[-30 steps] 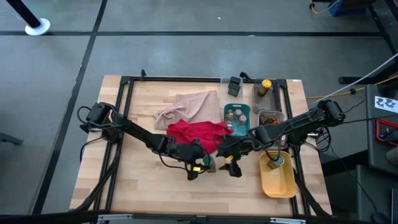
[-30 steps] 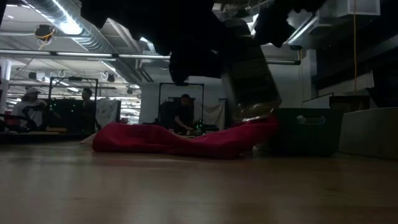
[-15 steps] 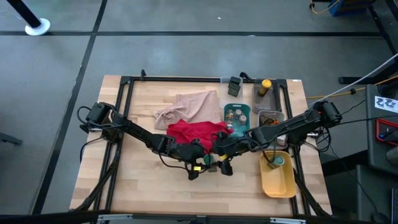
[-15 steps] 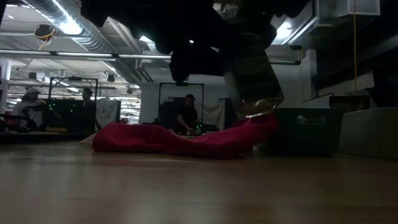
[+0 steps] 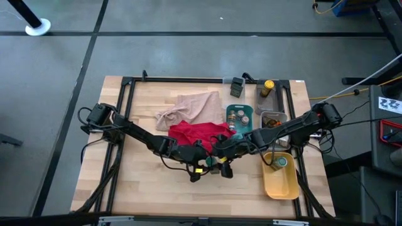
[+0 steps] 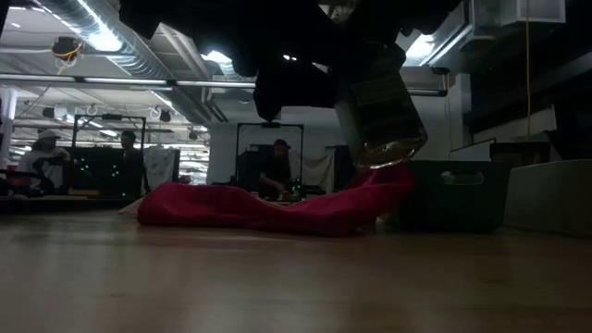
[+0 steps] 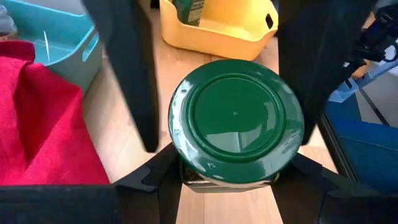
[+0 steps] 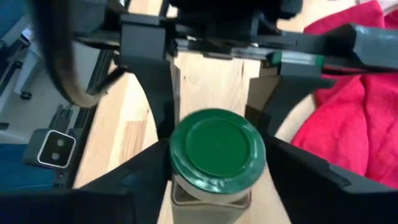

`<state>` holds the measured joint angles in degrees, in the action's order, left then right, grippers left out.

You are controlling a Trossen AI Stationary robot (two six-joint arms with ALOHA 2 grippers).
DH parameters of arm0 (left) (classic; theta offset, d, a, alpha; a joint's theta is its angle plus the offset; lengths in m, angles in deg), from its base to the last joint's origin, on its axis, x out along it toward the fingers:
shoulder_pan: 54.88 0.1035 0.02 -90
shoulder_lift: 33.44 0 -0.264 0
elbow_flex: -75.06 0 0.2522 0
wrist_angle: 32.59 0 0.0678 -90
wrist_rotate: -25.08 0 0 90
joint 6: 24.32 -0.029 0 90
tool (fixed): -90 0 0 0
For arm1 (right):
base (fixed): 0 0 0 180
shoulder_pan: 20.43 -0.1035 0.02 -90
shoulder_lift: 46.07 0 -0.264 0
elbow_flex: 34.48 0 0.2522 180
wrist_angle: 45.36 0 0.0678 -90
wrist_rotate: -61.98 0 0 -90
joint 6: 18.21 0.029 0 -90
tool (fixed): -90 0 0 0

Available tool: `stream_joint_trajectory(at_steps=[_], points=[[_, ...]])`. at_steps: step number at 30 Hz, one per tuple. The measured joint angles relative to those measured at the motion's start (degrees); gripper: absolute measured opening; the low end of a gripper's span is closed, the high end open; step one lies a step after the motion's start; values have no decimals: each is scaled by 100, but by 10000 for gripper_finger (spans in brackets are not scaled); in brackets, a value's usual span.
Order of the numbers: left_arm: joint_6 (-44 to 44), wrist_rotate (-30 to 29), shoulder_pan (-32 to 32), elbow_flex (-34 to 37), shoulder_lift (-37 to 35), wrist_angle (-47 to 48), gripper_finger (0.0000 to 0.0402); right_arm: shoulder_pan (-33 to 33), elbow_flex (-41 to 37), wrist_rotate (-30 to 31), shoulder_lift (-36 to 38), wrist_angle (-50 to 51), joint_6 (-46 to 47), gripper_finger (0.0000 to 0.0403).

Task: Sort spices by type
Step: Put the dark green seasoning bottle into the light yellow bin

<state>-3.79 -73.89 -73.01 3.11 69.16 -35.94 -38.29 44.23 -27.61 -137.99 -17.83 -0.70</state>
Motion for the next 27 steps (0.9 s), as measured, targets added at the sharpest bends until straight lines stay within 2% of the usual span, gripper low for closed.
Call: stream_joint_trajectory(at_steps=[5, 11, 15, 20, 27], points=[[-20, -9, 0, 2, 0, 5, 183, -1, 0, -7, 0, -12, 18, 210], [8, -16, -2, 2, 0, -6, 184, -7, 0, -176, 0, -20, 21, 210], [188, -2, -2, 2, 0, -26, 216, -7, 0, -290, 0, -19, 15, 221], [161, 7, -2, 0, -11, -43, 249, -12, -2, -428, 0, 16, 12, 209], [-11, 12, 7, 0, -11, 19, 258, -9, -2, -625, 61, 287, 318, 209]])
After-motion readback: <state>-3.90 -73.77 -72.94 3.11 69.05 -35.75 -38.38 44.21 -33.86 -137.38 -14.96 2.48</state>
